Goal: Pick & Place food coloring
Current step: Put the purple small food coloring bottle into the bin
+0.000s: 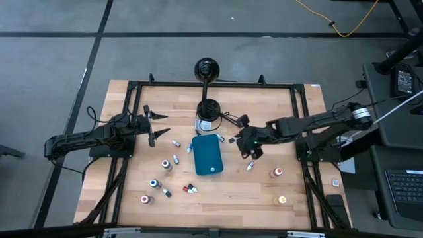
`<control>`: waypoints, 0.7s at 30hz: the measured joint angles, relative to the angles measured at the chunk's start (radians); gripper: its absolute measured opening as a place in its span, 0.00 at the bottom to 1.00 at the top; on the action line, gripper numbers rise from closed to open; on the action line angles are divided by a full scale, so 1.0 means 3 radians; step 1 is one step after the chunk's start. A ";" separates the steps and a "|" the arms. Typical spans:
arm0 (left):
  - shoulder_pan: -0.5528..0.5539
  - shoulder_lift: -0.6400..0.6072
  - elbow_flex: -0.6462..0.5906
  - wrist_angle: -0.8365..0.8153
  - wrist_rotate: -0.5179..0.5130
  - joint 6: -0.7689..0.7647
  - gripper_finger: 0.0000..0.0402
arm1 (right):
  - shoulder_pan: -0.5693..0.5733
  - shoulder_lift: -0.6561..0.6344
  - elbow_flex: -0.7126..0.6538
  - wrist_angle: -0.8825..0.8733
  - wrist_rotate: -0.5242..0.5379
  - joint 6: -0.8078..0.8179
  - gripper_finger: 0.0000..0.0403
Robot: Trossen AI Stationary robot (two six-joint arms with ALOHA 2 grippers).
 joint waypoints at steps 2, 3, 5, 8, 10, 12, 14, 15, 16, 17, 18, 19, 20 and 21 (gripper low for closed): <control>0.0000 0.0000 0.0000 0.0000 0.0000 0.0000 0.67 | 0.0001 0.0155 0.0239 -0.0151 -0.0069 0.0115 0.16; 0.0000 0.0000 0.0000 0.0002 0.0000 0.0000 0.67 | 0.0001 0.0243 0.0367 -0.0213 -0.0104 0.0212 0.17; 0.0000 0.0000 0.0000 0.0015 0.0000 0.0000 0.67 | 0.0001 0.0435 0.0643 -0.0423 -0.0126 0.0440 0.18; 0.0000 -0.0001 0.0000 0.0017 0.0000 0.0000 0.67 | 0.0001 0.0744 0.1067 -0.0712 -0.0142 0.0677 0.17; 0.0000 0.0000 0.0000 0.0017 0.0000 0.0000 0.67 | 0.0005 0.0932 0.1340 -0.0886 -0.0211 0.0697 0.15; 0.0000 -0.0001 0.0000 0.0017 0.0000 0.0000 0.67 | 0.0022 0.1105 0.1588 -0.1020 -0.0245 0.0647 0.13; 0.0000 -0.0001 0.0000 0.0018 0.0000 0.0000 0.67 | 0.0050 0.1281 0.1802 -0.1163 -0.0250 0.0528 0.14; 0.0000 -0.0001 0.0000 0.0017 0.0000 0.0000 0.67 | 0.0068 0.1365 0.1896 -0.1214 -0.0251 0.0447 0.14; 0.0000 -0.0001 0.0000 0.0017 0.0000 0.0000 0.67 | 0.0087 0.1443 0.1983 -0.1256 -0.0243 0.0356 0.16; 0.0000 -0.0001 0.0000 0.0017 0.0000 0.0000 0.67 | 0.0109 0.1513 0.2058 -0.1281 -0.0206 0.0247 0.17; 0.0000 -0.0001 0.0000 0.0017 0.0000 0.0000 0.67 | 0.0132 0.1579 0.2124 -0.1292 -0.0147 0.0147 0.18; 0.0000 -0.0001 0.0000 0.0017 0.0000 0.0000 0.67 | 0.0152 0.1641 0.2184 -0.1294 -0.0091 0.0024 0.18; 0.0000 -0.0001 0.0000 0.0017 0.0000 0.0000 0.67 | 0.0170 0.1704 0.2238 -0.1297 -0.0053 -0.0097 0.18; 0.0000 -0.0001 0.0000 0.0017 -0.0001 0.0000 0.67 | 0.0193 0.1760 0.2286 -0.1308 -0.0012 -0.0228 0.17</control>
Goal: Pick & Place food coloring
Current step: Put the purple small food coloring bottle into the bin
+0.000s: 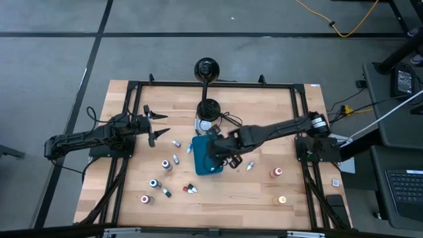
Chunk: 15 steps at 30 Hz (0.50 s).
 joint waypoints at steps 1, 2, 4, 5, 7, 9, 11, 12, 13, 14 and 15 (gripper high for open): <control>0.0000 0.0000 0.0000 0.0000 0.0001 0.0000 0.67 | 0.0019 0.0046 0.0038 -0.0006 0.0036 -0.0128 0.16; 0.0000 0.0000 0.0000 0.0000 0.0001 0.0000 0.67 | 0.0041 0.0088 0.0069 0.0004 0.0080 -0.0263 0.15; 0.0000 0.0000 0.0000 0.0000 0.0001 0.0000 0.67 | 0.0084 0.0155 0.0103 0.0034 0.0218 -0.0527 0.13; 0.0000 0.0000 0.0000 0.0000 0.0001 0.0000 0.67 | 0.0108 0.0179 0.0105 0.0070 0.0302 -0.0651 0.13; 0.0000 0.0000 0.0000 0.0000 0.0001 0.0000 0.67 | 0.0150 0.0220 0.0105 0.0113 0.0452 -0.0855 0.13; 0.0000 0.0000 0.0000 0.0000 0.0001 0.0000 0.67 | 0.0196 0.0262 0.0106 0.0164 0.0607 -0.1032 0.16; 0.0000 0.0000 0.0000 0.0000 0.0001 0.0000 0.67 | 0.0242 0.0308 0.0105 0.0177 0.0777 -0.1204 0.18; 0.0000 0.0001 0.0000 0.0000 0.0001 0.0000 0.67 | 0.0268 0.0329 0.0106 0.0210 0.0873 -0.1290 0.18; 0.0000 0.0001 0.0000 0.0000 0.0000 0.0000 0.67 | 0.0292 0.0347 0.0105 0.0238 0.0951 -0.1378 0.18; 0.0000 0.0000 0.0000 0.0000 0.0000 0.0000 0.67 | 0.0315 0.0365 0.0105 0.0260 0.1018 -0.1468 0.17; 0.0000 0.0000 0.0000 0.0000 0.0001 0.0000 0.67 | 0.0341 0.0382 0.0105 0.0293 0.1081 -0.1558 0.16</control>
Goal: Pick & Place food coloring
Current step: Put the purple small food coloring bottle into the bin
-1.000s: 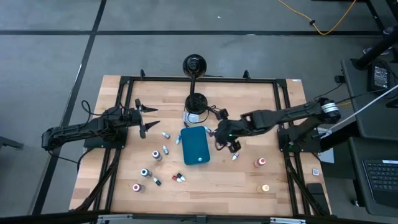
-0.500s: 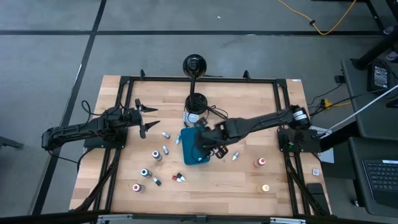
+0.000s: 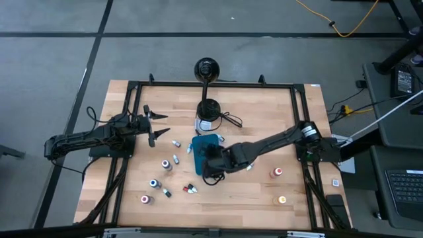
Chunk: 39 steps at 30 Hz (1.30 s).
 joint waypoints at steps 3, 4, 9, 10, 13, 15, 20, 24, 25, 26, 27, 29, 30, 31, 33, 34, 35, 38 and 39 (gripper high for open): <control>0.0000 0.0000 0.0000 0.0000 0.0000 0.0000 0.67 | 0.0078 0.0064 0.0000 0.0096 0.0186 -0.0330 0.13; 0.0000 0.0000 0.0000 0.0000 0.0000 0.0000 0.67 | 0.0103 0.0090 0.0000 0.0122 0.0230 -0.0457 0.13; 0.0000 0.0000 0.0000 0.0000 0.0000 0.0000 0.67 | 0.0211 0.0228 0.0000 0.0314 0.0382 -0.0848 0.16; 0.0000 0.0001 0.0000 0.0000 0.0000 0.0000 0.67 | 0.0233 0.0256 0.0000 0.0321 0.0422 -0.0890 0.17; 0.0000 0.0000 0.0000 0.0000 0.0000 0.0000 0.67 | 0.0285 0.0310 0.0000 0.0315 0.0575 -0.0962 0.15; 0.0000 0.0000 0.0000 -0.0002 0.0000 0.0000 0.67 | 0.0308 0.0325 -0.0020 0.0304 0.0602 -0.0959 0.14; 0.0000 0.0001 0.0000 0.0000 0.0000 0.0000 0.67 | 0.0320 0.0329 -0.0257 0.0288 0.0826 -0.0961 0.15; 0.0000 0.0000 0.0000 0.0000 0.0000 0.0000 0.67 | 0.0329 0.0330 -0.0424 0.0293 0.0975 -0.0948 0.15; 0.0000 0.0000 0.0000 -0.0001 0.0000 0.0000 0.67 | 0.0334 0.0330 -0.0454 0.0306 0.0975 -0.0949 0.15; 0.0000 0.0001 0.0000 -0.0001 0.0000 0.0000 0.67 | 0.0340 0.0330 -0.0485 0.0331 0.0981 -0.0956 0.14; 0.0000 0.0000 0.0000 -0.0001 0.0000 0.0000 0.67 | 0.0344 0.0330 -0.0518 0.0347 0.0985 -0.0977 0.14; 0.0000 0.0000 0.0000 0.0000 0.0000 0.0000 0.67 | 0.0345 0.0330 -0.0593 0.0381 0.0980 -0.1038 0.14; 0.0000 0.0000 0.0000 -0.0001 0.0000 0.0000 0.67 | 0.0351 0.0330 -0.0621 0.0394 0.0978 -0.1051 0.14; 0.0000 0.0001 0.0000 0.0000 0.0000 0.0000 0.67 | 0.0357 0.0330 -0.0642 0.0398 0.0977 -0.1060 0.15; 0.0000 0.0000 0.0000 -0.0001 0.0000 0.0000 0.67 | 0.0370 0.0330 -0.0686 0.0422 0.0980 -0.1087 0.15; 0.0000 0.0000 0.0000 0.0000 0.0000 0.0000 0.67 | 0.0378 0.0330 -0.0711 0.0424 0.0978 -0.1108 0.15; 0.0000 0.0000 0.0000 0.0000 -0.0001 0.0000 0.67 | 0.0385 0.0330 -0.0732 0.0424 0.0976 -0.1115 0.15; 0.0000 0.0001 0.0001 -0.0001 -0.0001 0.0000 0.67 | 0.0410 0.0330 -0.0804 0.0463 0.0974 -0.1122 0.15; 0.0000 0.0000 0.0000 0.0000 0.0000 0.0000 0.67 | 0.0425 0.0330 -0.0831 0.0480 0.0973 -0.1136 0.15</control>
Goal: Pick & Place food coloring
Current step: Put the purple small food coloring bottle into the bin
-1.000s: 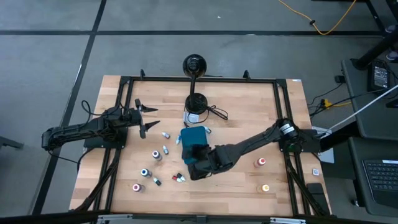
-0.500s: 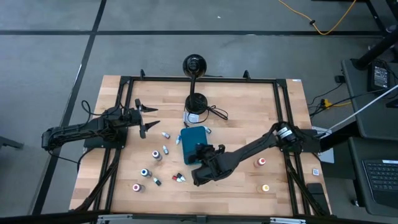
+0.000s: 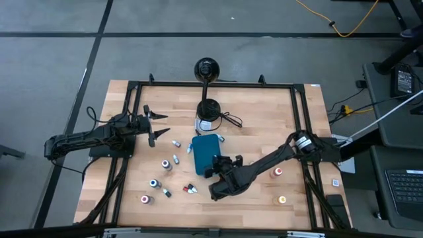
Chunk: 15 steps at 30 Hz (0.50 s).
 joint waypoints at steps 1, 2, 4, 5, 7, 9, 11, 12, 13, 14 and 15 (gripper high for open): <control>0.0000 0.0001 0.0000 0.0000 0.0000 0.0000 0.67 | 0.0014 0.0000 -0.0028 0.0028 -0.0001 -0.0022 0.15; 0.0000 0.0000 0.0000 0.0000 0.0000 0.0000 0.67 | 0.0028 0.0000 -0.0051 0.0069 -0.0001 -0.0062 0.15; 0.0000 0.0000 0.0000 0.0000 0.0000 0.0000 0.67 | 0.0051 0.0000 -0.0085 0.0143 -0.0009 -0.0083 0.15; 0.0000 0.0000 0.0000 0.0000 0.0000 0.0000 0.67 | 0.0057 0.0000 -0.0101 0.0176 -0.0021 -0.0085 0.15; 0.0000 0.0001 0.0000 0.0000 -0.0001 0.0000 0.67 | 0.0061 0.0000 -0.0121 0.0193 -0.0038 -0.0083 0.15; 0.0000 0.0001 0.0000 0.0000 0.0000 0.0000 0.67 | 0.0065 0.0000 -0.0155 0.0251 -0.0035 -0.0100 0.15; 0.0000 0.0000 0.0000 0.0000 -0.0001 0.0000 0.67 | 0.0067 0.0007 -0.0202 0.0338 -0.0043 -0.0153 0.15; 0.0000 0.0000 0.0000 0.0000 0.0000 0.0000 0.67 | 0.0067 0.0029 -0.0211 0.0404 -0.0044 -0.0169 0.15; 0.0000 0.0001 0.0000 -0.0001 -0.0001 0.0000 0.67 | 0.0067 0.0053 -0.0215 0.0460 -0.0045 -0.0175 0.15; 0.0000 0.0001 0.0000 0.0000 0.0000 0.0000 0.67 | 0.0068 0.0078 -0.0215 0.0466 -0.0041 -0.0185 0.15; 0.0000 0.0000 0.0000 -0.0002 0.0000 0.0000 0.67 | 0.0070 0.0105 -0.0214 0.0490 -0.0020 -0.0207 0.15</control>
